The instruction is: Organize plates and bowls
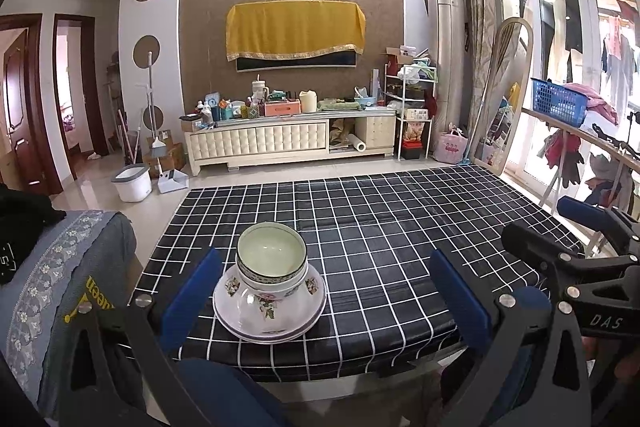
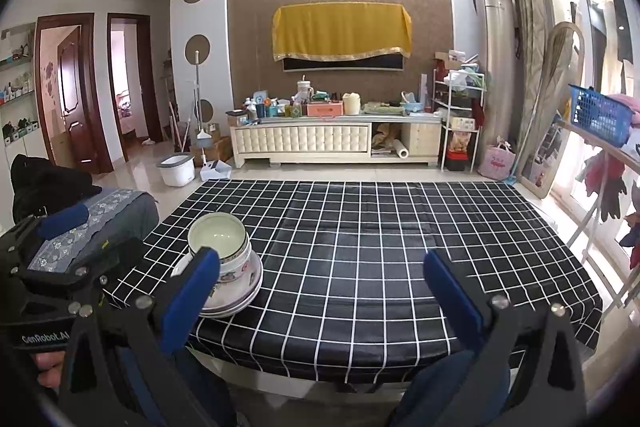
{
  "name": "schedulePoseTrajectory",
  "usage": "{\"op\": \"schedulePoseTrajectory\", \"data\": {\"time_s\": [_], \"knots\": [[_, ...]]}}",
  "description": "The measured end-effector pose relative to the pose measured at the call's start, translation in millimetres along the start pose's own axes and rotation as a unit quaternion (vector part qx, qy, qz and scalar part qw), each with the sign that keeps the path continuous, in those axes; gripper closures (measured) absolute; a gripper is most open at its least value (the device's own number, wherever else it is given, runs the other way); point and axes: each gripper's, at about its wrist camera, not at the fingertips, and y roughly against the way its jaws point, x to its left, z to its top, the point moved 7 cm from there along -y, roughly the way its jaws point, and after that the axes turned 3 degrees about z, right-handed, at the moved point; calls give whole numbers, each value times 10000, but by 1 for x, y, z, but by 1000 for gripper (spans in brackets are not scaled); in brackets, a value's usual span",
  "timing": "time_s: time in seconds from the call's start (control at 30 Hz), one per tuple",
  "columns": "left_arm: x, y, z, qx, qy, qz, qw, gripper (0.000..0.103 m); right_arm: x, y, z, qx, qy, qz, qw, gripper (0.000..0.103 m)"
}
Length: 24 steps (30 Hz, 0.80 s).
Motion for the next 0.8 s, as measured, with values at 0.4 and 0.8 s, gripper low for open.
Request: {"op": "schedulePoseTrajectory", "data": {"time_s": [0.4,0.8], "knots": [[0,-1,0,29,0,2,10000,0,-2,-1,0,40,-17,1,10000,0],[-3,0,0,60,28,-145,9999,0,-3,0,3,60,-20,-39,10000,0]]}}
